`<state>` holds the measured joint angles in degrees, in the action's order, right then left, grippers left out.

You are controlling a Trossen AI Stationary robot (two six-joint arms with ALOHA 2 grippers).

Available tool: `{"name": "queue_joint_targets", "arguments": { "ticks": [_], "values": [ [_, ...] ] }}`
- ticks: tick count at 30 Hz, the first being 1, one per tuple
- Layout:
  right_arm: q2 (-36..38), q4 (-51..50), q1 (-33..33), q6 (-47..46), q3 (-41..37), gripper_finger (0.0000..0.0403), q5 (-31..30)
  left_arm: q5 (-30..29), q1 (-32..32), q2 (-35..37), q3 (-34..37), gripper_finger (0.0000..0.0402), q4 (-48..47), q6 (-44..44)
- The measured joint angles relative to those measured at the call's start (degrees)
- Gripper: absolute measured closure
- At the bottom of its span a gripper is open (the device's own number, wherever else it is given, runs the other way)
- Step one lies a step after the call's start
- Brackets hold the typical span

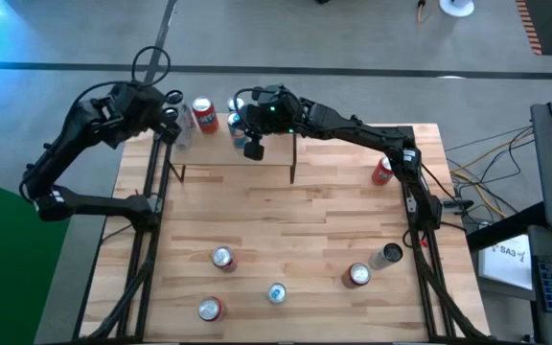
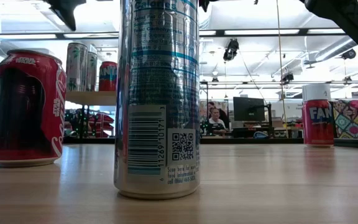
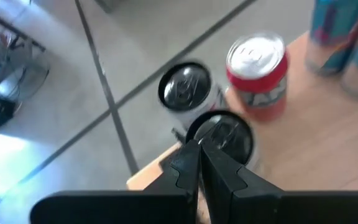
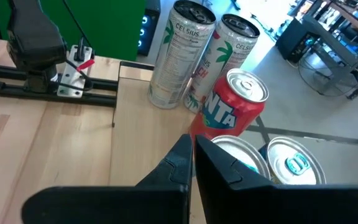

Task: Place canned beverage on shelf
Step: Adjust the white pink soda can on the shelf

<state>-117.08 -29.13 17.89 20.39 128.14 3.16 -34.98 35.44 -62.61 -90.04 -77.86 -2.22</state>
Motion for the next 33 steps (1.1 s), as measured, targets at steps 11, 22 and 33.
{"name": "queue_joint_targets", "arguments": {
  "ticks": [11,22,33],
  "values": [
    [0.0,-0.9,0.0,-0.4,0.0,0.0394,0.0,0.1,1.7,-1.7,0.2,0.0402,-4.3,-3.8],
    [0.0,-0.8,0.0,-1.0,0.0,0.0394,0.0,0.1,1.7,-1.6,3.5,0.0402,-4.4,-4.3],
    [0.0,-0.8,0.0,-1.3,0.0,0.0394,0.0,0.1,1.7,-1.8,3.5,0.0402,-2.8,-3.5]
  ]
}}
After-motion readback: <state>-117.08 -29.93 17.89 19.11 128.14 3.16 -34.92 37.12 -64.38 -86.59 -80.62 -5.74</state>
